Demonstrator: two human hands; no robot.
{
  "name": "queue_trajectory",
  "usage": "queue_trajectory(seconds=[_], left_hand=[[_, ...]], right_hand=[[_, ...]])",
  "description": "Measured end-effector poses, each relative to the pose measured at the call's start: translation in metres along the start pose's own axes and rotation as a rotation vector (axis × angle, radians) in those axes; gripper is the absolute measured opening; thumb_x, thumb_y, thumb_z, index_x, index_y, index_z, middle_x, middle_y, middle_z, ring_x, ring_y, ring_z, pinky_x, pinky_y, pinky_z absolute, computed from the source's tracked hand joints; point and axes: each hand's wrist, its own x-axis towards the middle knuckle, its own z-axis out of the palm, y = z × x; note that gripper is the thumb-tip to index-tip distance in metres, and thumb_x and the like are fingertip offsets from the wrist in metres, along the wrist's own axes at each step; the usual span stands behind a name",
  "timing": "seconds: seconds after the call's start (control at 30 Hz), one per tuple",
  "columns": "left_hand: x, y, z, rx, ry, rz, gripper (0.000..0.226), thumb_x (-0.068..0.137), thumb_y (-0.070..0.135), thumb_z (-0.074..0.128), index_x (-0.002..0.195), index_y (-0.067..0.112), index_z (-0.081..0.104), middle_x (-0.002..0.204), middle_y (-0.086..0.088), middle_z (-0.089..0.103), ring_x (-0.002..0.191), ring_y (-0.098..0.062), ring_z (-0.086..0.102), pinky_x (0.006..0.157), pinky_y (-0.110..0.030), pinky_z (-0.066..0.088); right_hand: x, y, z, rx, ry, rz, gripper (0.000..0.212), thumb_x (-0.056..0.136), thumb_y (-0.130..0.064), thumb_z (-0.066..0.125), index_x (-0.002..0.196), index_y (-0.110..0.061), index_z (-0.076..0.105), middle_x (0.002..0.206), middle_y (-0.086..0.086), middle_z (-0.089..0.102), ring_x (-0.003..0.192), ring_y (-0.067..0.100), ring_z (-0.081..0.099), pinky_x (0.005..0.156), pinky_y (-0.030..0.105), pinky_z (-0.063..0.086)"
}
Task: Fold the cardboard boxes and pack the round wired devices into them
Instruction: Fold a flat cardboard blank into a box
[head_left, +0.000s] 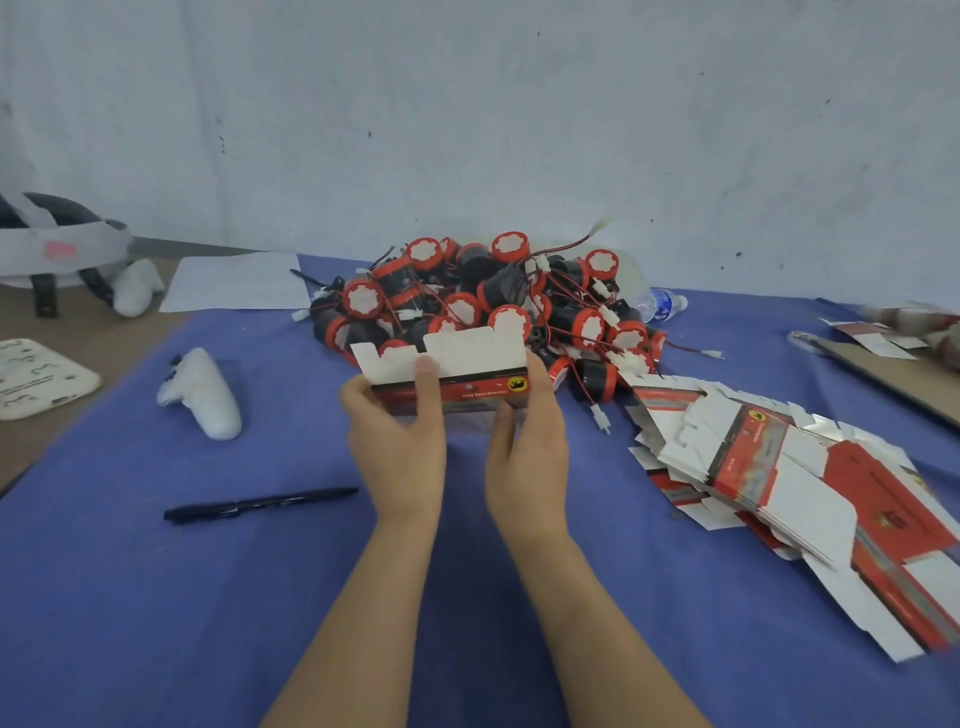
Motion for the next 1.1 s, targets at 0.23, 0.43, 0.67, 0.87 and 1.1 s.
queue_trajectory(seconds=[0.23, 0.43, 0.67, 0.87, 1.1], left_hand=[[0.001, -0.004, 0.001, -0.034, -0.001, -0.075, 0.051, 0.08, 0.057, 0.064, 0.103, 0.018, 0.042, 0.09, 0.016, 0.057, 0.079, 0.003, 0.059, 0.055, -0.004, 0.044], [-0.003, -0.005, 0.0, 0.053, -0.07, 0.128, 0.046, 0.094, 0.054, 0.042, 0.121, 0.017, 0.046, 0.11, 0.001, 0.062, 0.098, -0.019, 0.062, 0.073, -0.026, 0.051], [-0.012, 0.002, 0.004, -0.052, -0.298, 0.245, 0.055, 0.095, 0.043, 0.03, 0.143, 0.017, 0.039, 0.137, 0.001, 0.052, 0.124, -0.011, 0.051, 0.1, -0.035, 0.048], [-0.015, 0.006, 0.005, -0.086, -0.353, 0.201, 0.051, 0.095, 0.056, 0.037, 0.136, 0.027, 0.047, 0.131, 0.009, 0.057, 0.118, -0.006, 0.055, 0.092, -0.026, 0.052], [-0.011, 0.006, 0.002, -0.214, -0.389, 0.106, 0.039, 0.103, 0.035, 0.034, 0.139, 0.029, 0.048, 0.136, 0.006, 0.054, 0.121, -0.01, 0.054, 0.085, -0.017, 0.052]], right_hand=[[-0.001, -0.001, 0.002, 0.025, 0.0, -0.026, 0.05, 0.096, -0.018, 0.052, 0.143, -0.023, 0.035, 0.137, -0.008, 0.049, 0.126, 0.006, 0.044, 0.094, 0.002, 0.033], [-0.004, -0.009, 0.002, 0.026, -0.011, -0.051, 0.065, 0.092, -0.022, 0.061, 0.146, -0.026, 0.026, 0.142, -0.009, 0.043, 0.128, 0.003, 0.04, 0.098, 0.012, 0.037], [0.0, -0.007, -0.007, 0.115, -0.194, -0.016, 0.068, 0.092, -0.026, 0.062, 0.147, -0.032, 0.022, 0.139, -0.012, 0.049, 0.12, 0.001, 0.051, 0.096, 0.015, 0.044], [0.013, -0.003, -0.019, 0.401, -0.099, 0.119, 0.037, 0.101, -0.034, 0.04, 0.138, -0.03, 0.047, 0.125, -0.022, 0.055, 0.107, -0.021, 0.049, 0.081, 0.001, 0.041], [0.018, -0.002, -0.033, 0.508, -0.241, 0.106, 0.039, 0.101, -0.025, 0.043, 0.136, -0.042, 0.039, 0.114, -0.04, 0.055, 0.099, -0.019, 0.055, 0.076, 0.008, 0.047]])
